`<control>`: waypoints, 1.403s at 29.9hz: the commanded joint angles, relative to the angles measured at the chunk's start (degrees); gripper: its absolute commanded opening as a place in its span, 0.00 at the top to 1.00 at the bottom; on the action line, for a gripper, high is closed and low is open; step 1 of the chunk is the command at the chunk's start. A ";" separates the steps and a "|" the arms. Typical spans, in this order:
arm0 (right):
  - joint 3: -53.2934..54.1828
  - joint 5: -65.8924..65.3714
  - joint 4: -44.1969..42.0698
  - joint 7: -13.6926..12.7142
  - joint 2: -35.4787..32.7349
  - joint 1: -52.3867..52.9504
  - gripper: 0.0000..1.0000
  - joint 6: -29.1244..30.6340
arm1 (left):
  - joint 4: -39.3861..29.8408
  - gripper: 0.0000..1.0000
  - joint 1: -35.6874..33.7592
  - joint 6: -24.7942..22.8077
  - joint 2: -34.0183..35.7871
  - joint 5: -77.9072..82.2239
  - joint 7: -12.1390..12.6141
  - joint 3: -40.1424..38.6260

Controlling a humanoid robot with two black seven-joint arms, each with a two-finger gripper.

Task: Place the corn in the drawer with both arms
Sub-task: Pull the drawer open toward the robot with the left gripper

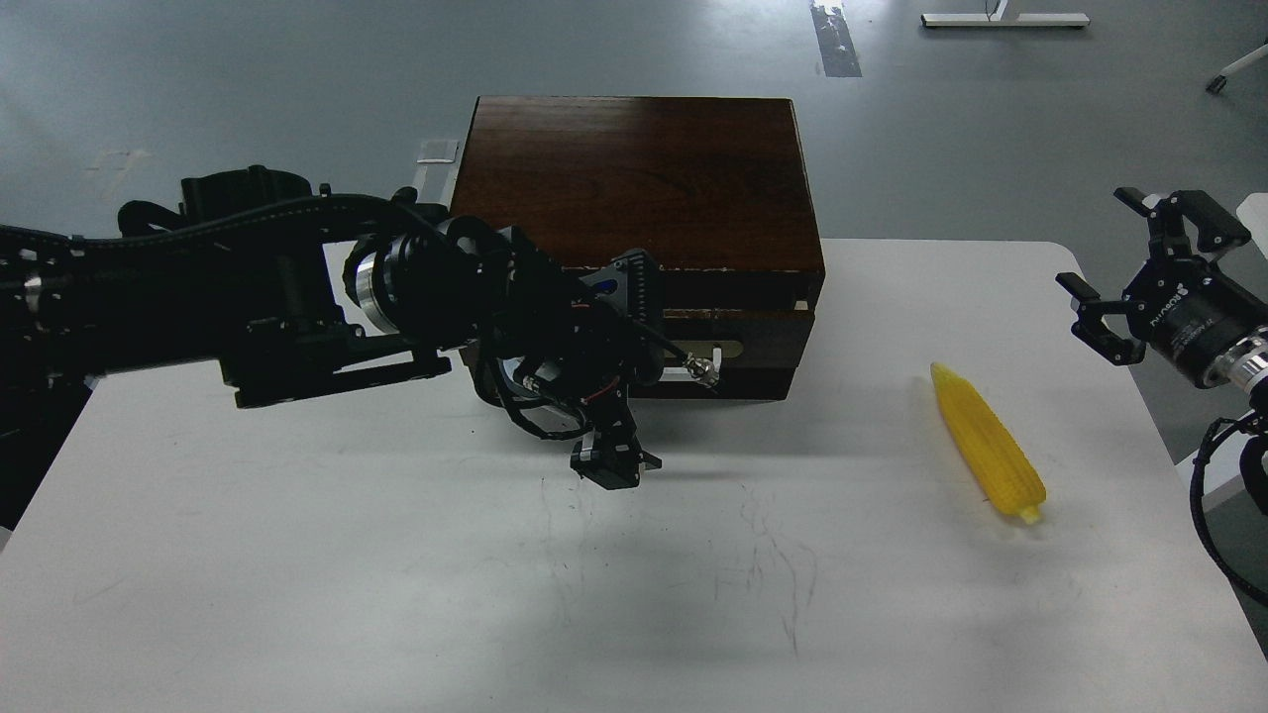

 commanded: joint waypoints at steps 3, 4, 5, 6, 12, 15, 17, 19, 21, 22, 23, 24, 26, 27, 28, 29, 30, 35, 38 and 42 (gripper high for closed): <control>0.00 -0.09 0.00 0.00 -0.09 0.01 0.00 0.00 | -4.06 0.02 -0.15 0.02 1.58 -0.05 -0.02 -0.04; 0.00 0.00 0.00 0.00 -0.09 -0.08 0.00 0.00 | -4.50 0.02 -0.15 0.02 1.76 -0.05 -0.02 -0.04; 0.00 0.00 0.00 0.00 -0.09 -0.08 0.00 0.00 | -4.85 0.02 -0.15 0.02 1.93 -0.05 -0.02 -0.04; 0.00 0.00 0.00 0.00 -0.09 -0.08 0.00 0.00 | -5.55 0.02 -0.15 0.02 2.28 -0.14 -0.02 -0.04; -0.09 0.00 0.00 0.00 0.00 -0.08 0.00 0.00 | -8.19 0.02 -0.24 0.02 3.43 -0.41 -0.02 -0.13; -0.09 -0.09 0.00 0.00 0.00 -0.08 0.00 0.00 | -8.55 0.02 -0.24 0.02 3.52 -0.58 -0.02 -0.13; -0.09 0.00 0.00 0.00 0.00 -0.08 0.00 0.00 | -8.55 0.02 -0.24 0.02 3.52 -0.58 -0.02 -0.13; -0.09 0.00 0.00 0.00 0.00 -0.08 0.00 0.00 | -8.37 0.02 -0.24 0.02 3.52 -0.58 -0.02 -0.13; -0.09 -0.09 0.00 0.00 -0.09 -0.08 0.00 0.00 | -8.29 0.02 -0.41 0.02 3.43 -0.58 -0.02 -0.39; -0.09 0.00 0.00 0.00 -0.09 -0.08 0.00 0.00 | -8.37 0.02 -0.68 0.02 3.43 -0.58 -0.02 -0.65; -0.09 0.00 0.09 0.00 -0.09 -0.08 0.00 0.00 | -8.37 0.02 -1.20 0.02 3.43 -0.58 -0.02 -0.66; -0.09 -0.09 0.09 0.00 -0.09 -0.08 0.00 0.00 | -8.37 0.02 -1.64 0.02 3.51 -0.58 -0.02 -0.66; -0.09 0.00 0.09 0.00 -0.09 -0.08 0.00 0.00 | -8.37 0.02 -2.87 0.02 3.52 -0.67 -0.02 -0.83; -0.09 0.00 0.09 0.00 0.00 -0.08 0.00 0.00 | -8.46 0.02 -3.22 0.02 3.52 -0.76 -0.02 -1.01; -0.09 -0.09 0.18 0.00 -0.09 -0.08 0.00 0.00 | -8.63 0.02 -3.40 0.02 3.52 -1.02 -0.02 -1.53; -0.09 -0.09 0.18 0.00 -0.09 -0.08 0.00 0.00 | -8.64 0.02 -3.67 0.02 3.52 -1.20 -0.02 -1.88; -0.09 -0.09 0.18 0.00 -0.09 -0.08 0.00 0.00 | -8.72 0.02 -3.84 0.02 3.52 -1.46 -0.02 -2.15; -0.09 -0.09 0.44 0.00 -0.70 -0.08 0.00 0.00 | -8.81 0.02 -4.63 0.02 4.57 -9.09 -0.02 -6.54; -0.09 0.00 0.53 0.00 -1.05 -0.17 0.00 0.00 | -8.55 0.02 -4.55 0.02 6.50 -19.45 -0.02 -9.18; -0.09 0.00 0.62 0.00 -1.84 -0.34 0.00 0.00 | -7.76 0.02 -1.66 0.02 13.16 -46.37 -0.02 -13.57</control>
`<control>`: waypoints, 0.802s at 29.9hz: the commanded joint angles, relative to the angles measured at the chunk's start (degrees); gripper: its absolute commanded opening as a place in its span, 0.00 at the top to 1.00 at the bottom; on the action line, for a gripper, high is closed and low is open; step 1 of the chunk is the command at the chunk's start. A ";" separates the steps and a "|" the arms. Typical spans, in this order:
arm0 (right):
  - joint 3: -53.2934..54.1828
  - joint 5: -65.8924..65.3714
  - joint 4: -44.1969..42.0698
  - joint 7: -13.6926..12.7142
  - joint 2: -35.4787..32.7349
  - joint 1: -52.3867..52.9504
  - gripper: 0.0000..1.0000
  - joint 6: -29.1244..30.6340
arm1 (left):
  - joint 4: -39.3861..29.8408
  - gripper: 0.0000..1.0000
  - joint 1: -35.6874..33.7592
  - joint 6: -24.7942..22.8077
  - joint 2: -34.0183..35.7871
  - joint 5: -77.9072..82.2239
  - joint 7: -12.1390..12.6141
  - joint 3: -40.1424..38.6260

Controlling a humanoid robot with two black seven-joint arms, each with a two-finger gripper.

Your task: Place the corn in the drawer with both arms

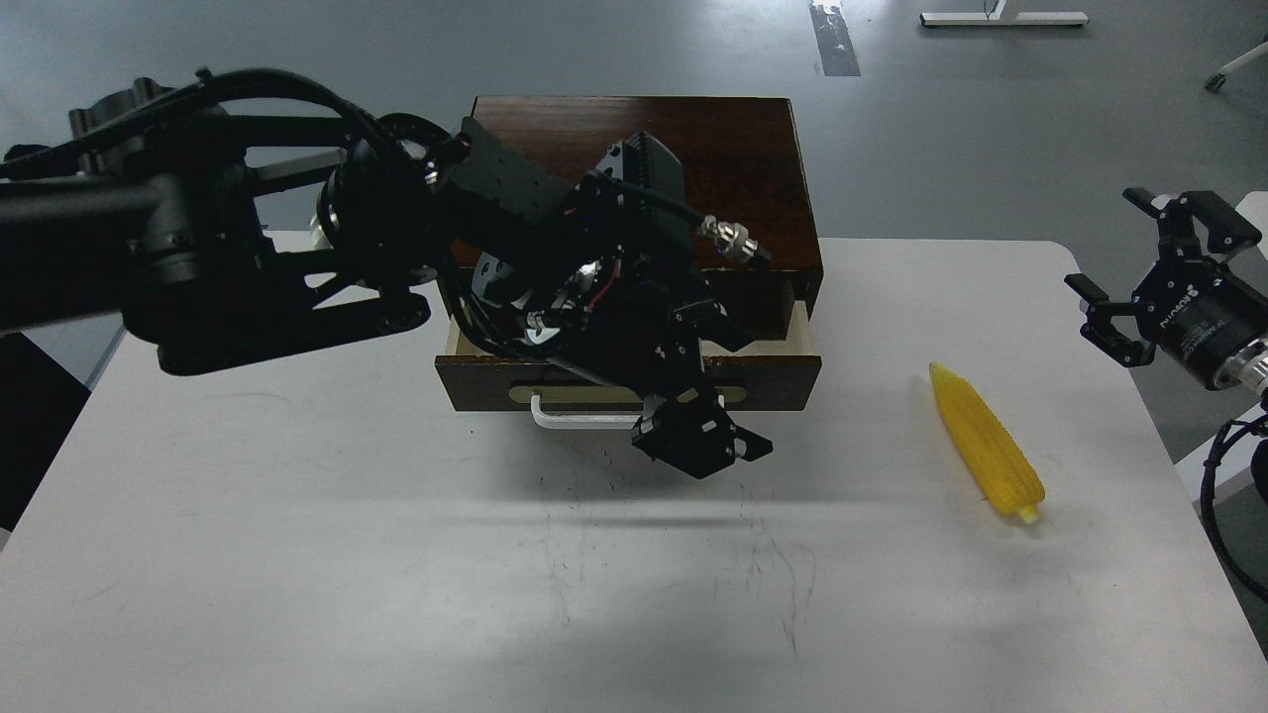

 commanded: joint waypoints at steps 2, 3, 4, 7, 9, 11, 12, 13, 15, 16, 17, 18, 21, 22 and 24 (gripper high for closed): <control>0.00 0.03 -0.02 0.00 -0.58 -0.21 0.00 0.00 | 1.54 0.02 4.68 -0.01 7.11 -27.50 -0.02 -2.89; 0.00 0.03 -0.02 0.00 -0.58 -0.21 0.00 0.00 | 3.03 0.02 6.43 -0.01 9.39 -35.64 -0.02 -3.41; 0.00 0.03 -0.02 0.00 -0.58 -0.21 0.00 0.00 | 3.82 0.02 7.06 -0.01 10.37 -39.46 -0.02 -3.94; 0.00 0.03 -0.02 0.00 -0.32 -0.21 0.00 0.00 | 6.29 0.02 12.06 -0.01 13.80 -56.25 -0.02 -6.14; 0.09 0.03 -0.11 0.00 -0.14 -0.21 0.00 0.00 | 8.22 0.02 15.84 -0.01 15.38 -64.08 -0.02 -8.33; 0.00 0.03 -0.11 0.00 -0.06 -0.21 0.00 0.00 | 9.54 0.02 19.26 -0.01 16.70 -69.43 -0.02 -10.35; 0.00 -0.06 -0.11 0.00 -0.06 -0.21 0.00 0.00 | 9.89 0.02 21.46 -0.01 17.57 -71.73 -0.02 -11.41; 0.09 -0.06 -0.11 0.00 -0.06 -0.21 0.00 0.00 | 10.07 0.02 22.43 -0.01 18.02 -72.62 -0.02 -11.94; 0.00 -0.06 -0.20 0.00 -0.14 -0.21 0.00 0.00 | 10.51 0.02 24.47 -0.01 18.99 -74.48 -0.02 -13.00; 0.00 -0.24 -0.28 0.00 -0.14 -0.21 0.00 0.00 | 10.60 0.02 26.55 -0.01 19.69 -76.57 -0.02 -13.96; 0.00 -0.59 -0.28 0.00 -0.32 -0.12 0.00 0.00 | 10.60 0.02 29.01 1.87 20.30 -78.85 -0.02 -14.84; -0.09 -0.68 -0.37 0.00 -0.32 -0.12 0.00 0.00 | 10.69 0.02 30.34 2.84 20.48 -80.00 -0.02 -15.45; -0.35 -1.46 -0.28 0.00 -0.58 0.32 0.00 0.00 | 13.23 0.02 37.37 4.08 20.13 -83.00 -0.02 -19.93; -0.35 -1.90 -0.28 0.00 -0.58 0.49 0.00 0.00 | 14.11 0.02 38.60 3.73 19.87 -82.92 -0.02 -20.99; -0.35 -3.83 -0.11 0.00 -0.85 0.67 0.00 0.00 | 16.74 0.02 41.77 3.03 18.73 -83.09 -0.02 -23.45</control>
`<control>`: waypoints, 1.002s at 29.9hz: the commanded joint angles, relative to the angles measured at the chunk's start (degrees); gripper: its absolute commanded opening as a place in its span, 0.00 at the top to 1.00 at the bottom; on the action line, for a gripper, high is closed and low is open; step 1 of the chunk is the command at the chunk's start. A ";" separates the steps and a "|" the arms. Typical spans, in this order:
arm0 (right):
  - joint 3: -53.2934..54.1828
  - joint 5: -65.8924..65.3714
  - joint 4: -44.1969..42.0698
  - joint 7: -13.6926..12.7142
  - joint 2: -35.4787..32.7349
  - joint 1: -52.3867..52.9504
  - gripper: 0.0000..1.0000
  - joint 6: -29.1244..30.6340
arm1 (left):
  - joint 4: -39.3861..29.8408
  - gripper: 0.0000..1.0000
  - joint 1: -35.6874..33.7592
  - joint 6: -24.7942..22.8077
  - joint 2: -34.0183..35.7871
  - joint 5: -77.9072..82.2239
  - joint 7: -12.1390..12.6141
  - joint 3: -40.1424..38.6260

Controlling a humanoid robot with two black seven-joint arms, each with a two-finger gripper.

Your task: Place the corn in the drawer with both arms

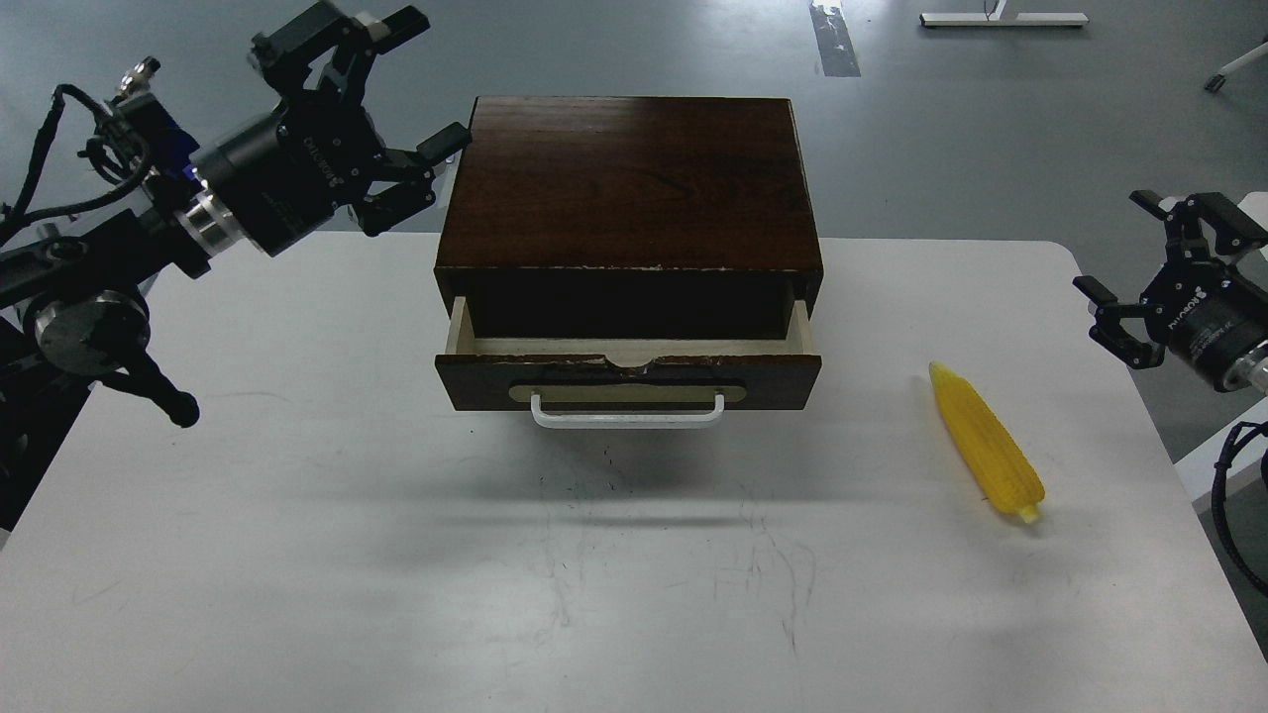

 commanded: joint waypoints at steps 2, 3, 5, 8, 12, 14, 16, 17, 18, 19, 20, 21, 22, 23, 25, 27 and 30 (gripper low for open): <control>-0.03 -5.33 0.55 0.00 -1.15 0.56 0.00 0.00 | 7.98 0.02 6.81 -0.87 -5.18 -0.57 0.49 -5.93; -0.03 -6.48 0.64 0.00 -1.59 0.65 0.00 0.00 | 9.31 0.02 7.17 -1.05 -5.98 -0.57 0.67 -6.64; 0.05 -9.98 0.90 0.00 -2.47 0.91 0.00 0.00 | 12.03 0.02 8.22 -1.66 -6.95 -0.49 0.85 -7.69; -0.03 -17.00 0.99 0.00 -4.05 2.75 0.00 0.00 | 12.75 0.02 9.02 -3.74 -7.22 -0.40 0.85 -7.87; -0.03 -28.67 2.65 0.00 -5.45 5.03 0.00 0.00 | 12.75 0.02 9.46 -3.74 -7.48 -0.49 0.94 -7.96; -0.03 -36.52 4.50 0.00 -6.51 7.32 0.00 0.00 | 12.75 0.02 9.46 -3.74 -7.57 -0.49 0.94 -7.96; -0.03 -46.69 7.57 0.00 -8.00 9.95 0.00 0.00 | 12.75 0.02 9.46 -3.74 -7.57 -0.40 0.94 -8.05; -0.12 -49.27 8.19 0.00 -8.18 10.49 0.00 0.00 | 12.75 0.02 9.37 -3.74 -7.57 -0.31 0.94 -8.05; -0.12 -51.81 8.81 0.00 -8.36 10.84 0.00 0.00 | 12.75 0.02 9.37 -3.74 -7.57 -0.31 0.94 -8.05; -0.12 -57.15 10.03 0.00 -8.62 11.63 0.00 0.00 | 12.75 0.02 9.37 -3.74 -7.57 -0.31 0.94 -8.14; -0.12 -59.99 10.48 0.00 -8.71 11.89 0.00 0.00 | 12.75 0.02 9.37 -3.74 -7.57 -0.40 0.94 -8.22; -0.30 -65.41 11.00 0.00 -8.62 12.24 0.00 0.00 | 12.75 0.02 9.37 -3.74 -7.74 -0.40 0.94 -8.23; -0.47 -68.07 11.10 0.00 -8.54 12.34 0.00 0.00 | 12.66 0.02 9.37 -3.74 -7.83 -0.31 0.94 -8.23; -0.82 -73.15 11.27 0.00 -8.27 12.16 0.00 0.00 | 12.66 0.02 9.37 -3.74 -8.01 -0.31 0.94 -8.23; -1.35 -77.66 11.45 0.00 -8.10 11.81 0.00 0.00 | 12.58 0.02 9.37 -3.74 -8.01 -0.31 0.94 -8.23; -4.06 -84.42 11.98 0.00 -7.22 11.81 0.00 0.00 | 12.23 0.02 9.37 -3.74 -8.01 -0.22 0.94 -8.23; -7.76 -87.78 11.98 0.00 -5.55 12.25 0.00 0.00 | 12.14 0.02 9.37 -3.74 -8.01 -0.13 1.03 -8.23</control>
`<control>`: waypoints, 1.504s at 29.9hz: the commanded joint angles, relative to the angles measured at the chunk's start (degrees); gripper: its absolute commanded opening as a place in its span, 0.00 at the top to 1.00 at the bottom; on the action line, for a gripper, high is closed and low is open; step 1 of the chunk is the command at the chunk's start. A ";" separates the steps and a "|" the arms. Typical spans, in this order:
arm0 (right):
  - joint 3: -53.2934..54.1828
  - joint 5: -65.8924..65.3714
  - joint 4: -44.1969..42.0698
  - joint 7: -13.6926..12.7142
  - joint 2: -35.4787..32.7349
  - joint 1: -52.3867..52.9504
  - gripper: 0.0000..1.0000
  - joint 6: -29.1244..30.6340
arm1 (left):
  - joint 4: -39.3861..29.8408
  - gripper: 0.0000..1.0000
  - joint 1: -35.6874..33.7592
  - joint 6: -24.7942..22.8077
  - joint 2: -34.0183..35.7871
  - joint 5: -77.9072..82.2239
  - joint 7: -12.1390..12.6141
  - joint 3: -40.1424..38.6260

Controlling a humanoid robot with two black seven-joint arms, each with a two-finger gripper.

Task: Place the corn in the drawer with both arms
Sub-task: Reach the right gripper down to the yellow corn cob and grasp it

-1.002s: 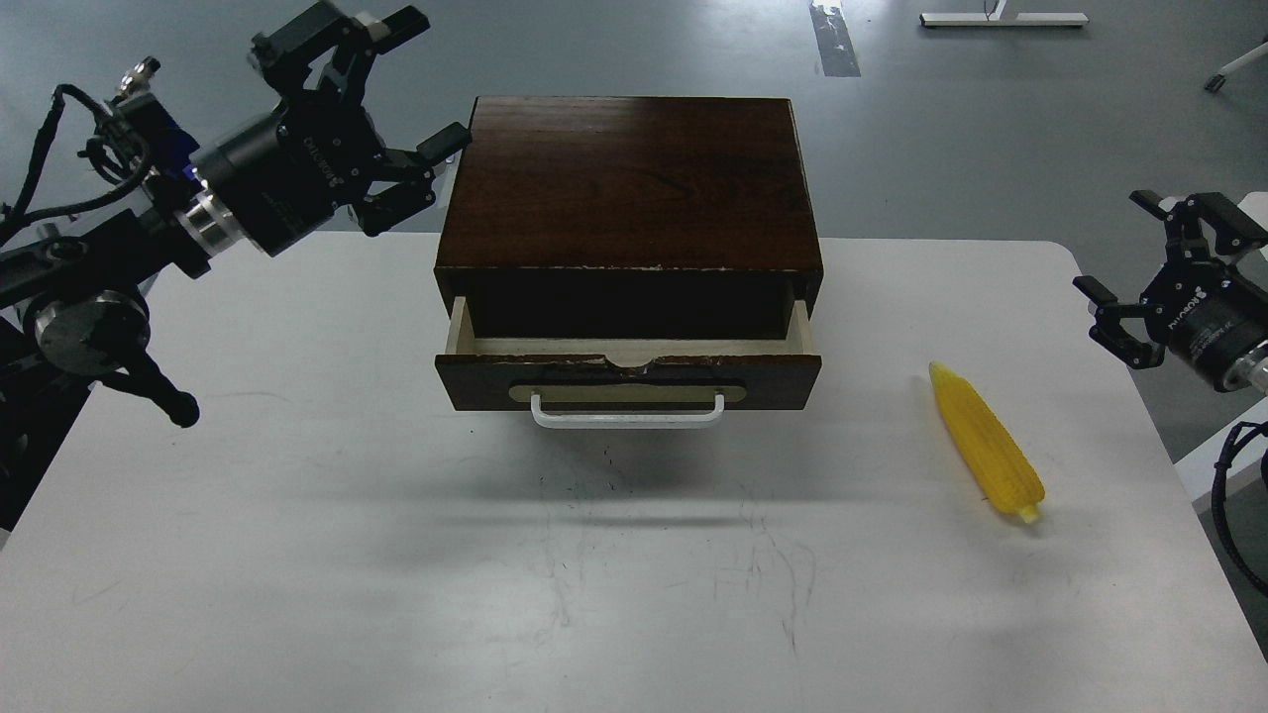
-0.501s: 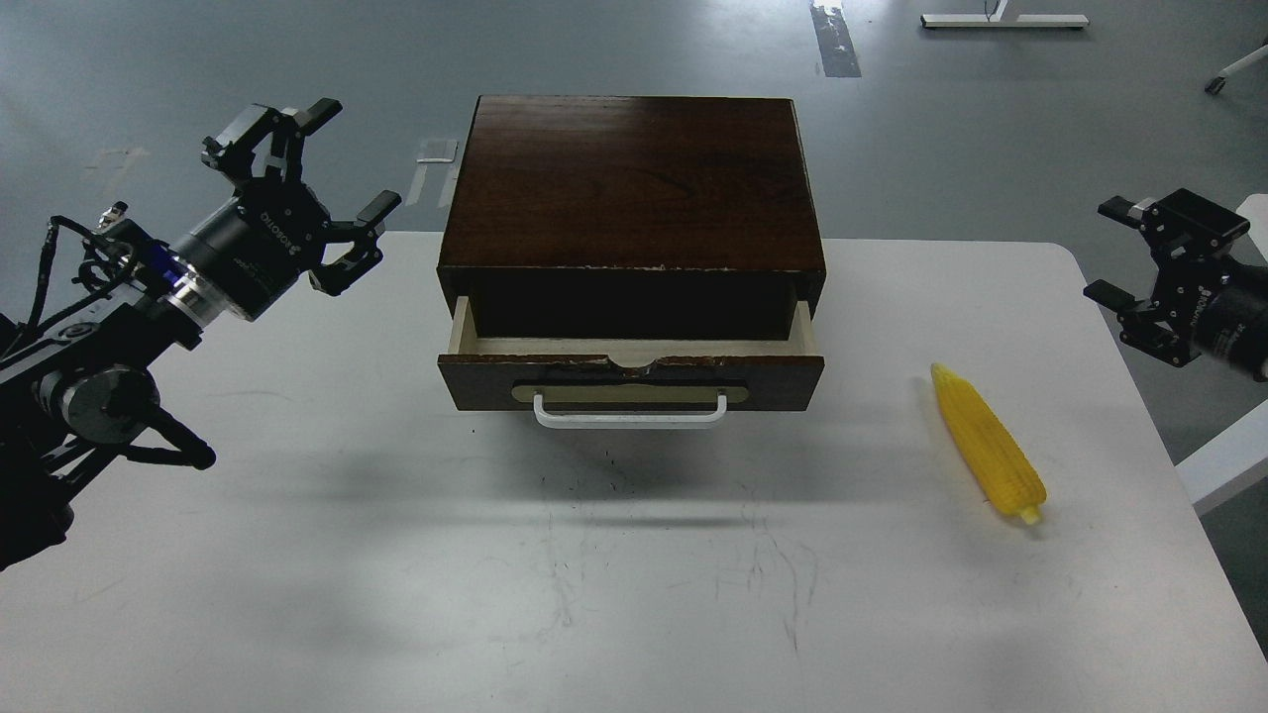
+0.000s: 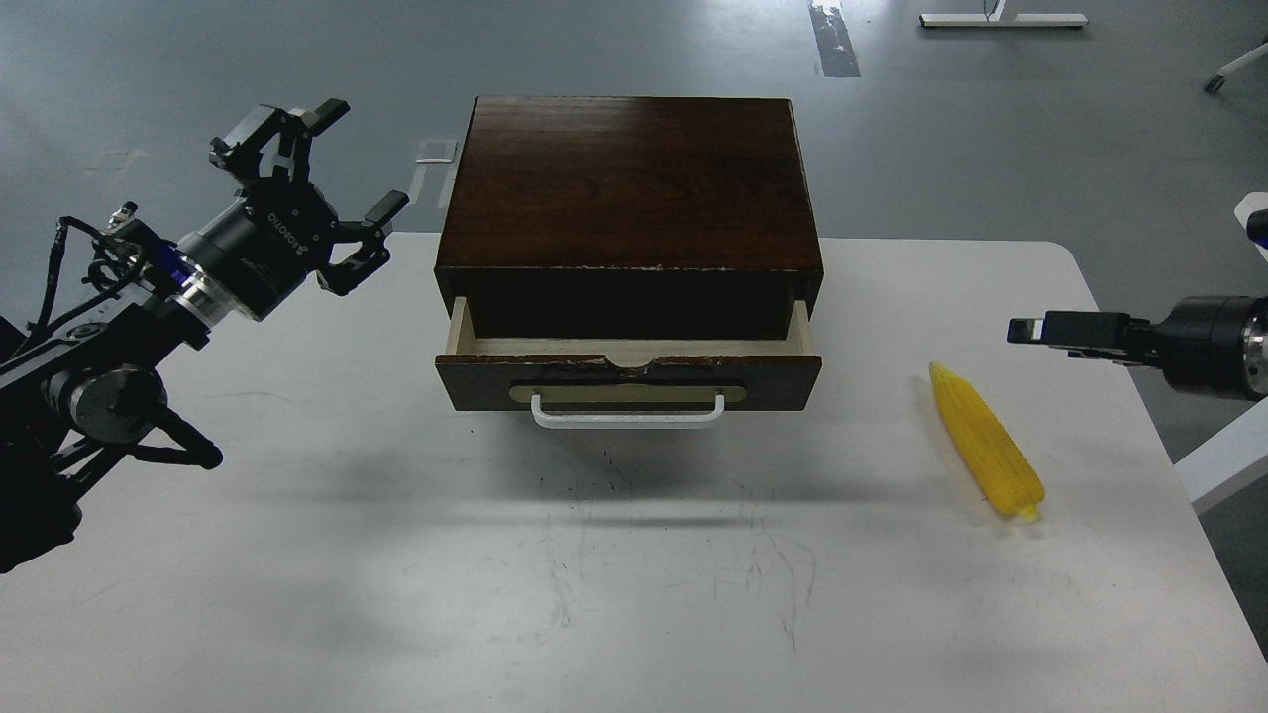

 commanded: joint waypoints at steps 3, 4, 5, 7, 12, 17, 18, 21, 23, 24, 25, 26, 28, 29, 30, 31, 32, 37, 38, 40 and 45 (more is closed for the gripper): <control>-5.93 -5.05 0.01 0.00 1.83 0.47 0.00 0.01 | -0.26 0.02 0.01 0.01 0.19 0.07 0.18 0.00; -6.20 -5.14 -0.08 0.00 2.00 0.47 0.00 0.01 | -0.34 0.02 0.01 0.01 0.27 0.07 0.18 0.00; -6.81 -5.32 -0.60 0.00 2.44 0.47 0.00 0.01 | -0.34 0.02 -0.08 0.01 0.27 0.07 0.09 0.00; -7.08 -5.32 -1.04 0.00 3.23 0.39 0.00 0.01 | -0.34 0.02 -0.08 0.01 0.27 0.07 0.09 -0.09; -7.35 -5.32 -4.29 0.00 5.95 0.47 0.02 0.01 | -0.34 0.02 -0.08 0.01 0.36 0.07 0.18 -0.44; -9.45 -5.32 -7.45 0.00 8.15 0.91 0.03 0.01 | -0.43 0.02 -0.08 0.01 0.45 0.16 0.18 -0.44; -9.63 -5.32 -7.63 0.00 8.50 0.91 0.03 0.01 | -0.43 0.02 -0.17 0.01 0.45 0.16 0.18 -0.44; -9.72 -5.32 -8.51 0.00 9.47 1.00 0.04 0.01 | -0.52 0.02 -0.08 0.01 0.45 0.16 0.18 -0.44; -10.24 -5.32 -9.39 0.00 10.44 1.00 0.08 0.01 | -0.52 0.02 -0.08 0.01 0.63 0.16 0.09 -0.44; -10.42 -5.32 -9.57 0.00 10.70 1.09 0.09 0.01 | -0.52 0.02 -0.08 0.01 0.63 0.16 0.09 -0.44; -10.86 -5.32 -9.74 0.00 11.05 1.17 0.11 0.01 | -0.52 0.02 -0.08 0.01 0.63 0.16 0.09 -0.44; -11.04 -5.32 -9.92 0.00 11.23 1.35 0.12 0.01 | -0.52 0.02 -0.08 0.01 0.63 0.16 0.09 -0.44; -12.00 -5.32 -10.80 0.00 11.84 1.79 0.18 0.01 | -0.52 0.02 -0.08 0.01 0.63 0.16 0.18 -0.44; -12.35 -5.32 -11.15 0.00 12.11 1.79 0.20 0.01 | -0.52 0.02 -0.08 0.01 0.63 0.16 0.18 -0.44; -13.05 -5.32 -11.76 0.00 12.63 1.88 0.23 0.01 | -0.52 0.02 -0.08 0.01 0.63 0.33 0.18 -0.44; -13.41 -5.32 -12.46 0.00 12.99 1.88 0.30 0.01 | -0.52 0.02 -0.08 0.01 0.63 0.34 0.09 -0.44; -13.41 -5.32 -12.56 0.00 13.08 1.88 0.34 0.01 | -0.52 0.02 -0.08 0.01 0.63 0.34 0.09 -0.44; -13.50 -5.32 -12.56 0.00 13.25 2.05 0.80 0.01 | -0.70 0.02 -0.08 0.01 0.71 0.34 0.09 -0.44; -13.50 -5.32 -12.56 0.00 13.25 2.05 0.82 0.01 | -0.70 0.02 -0.08 0.01 0.63 0.34 0.09 -0.44; -13.50 -5.32 -12.56 0.00 13.25 2.14 0.84 0.01 | -0.70 0.02 -0.08 0.01 0.63 0.42 0.09 -0.44; -13.33 -5.14 -11.24 0.00 12.82 5.82 0.85 0.01 | -0.70 0.02 -0.08 0.01 0.71 0.51 0.09 -0.44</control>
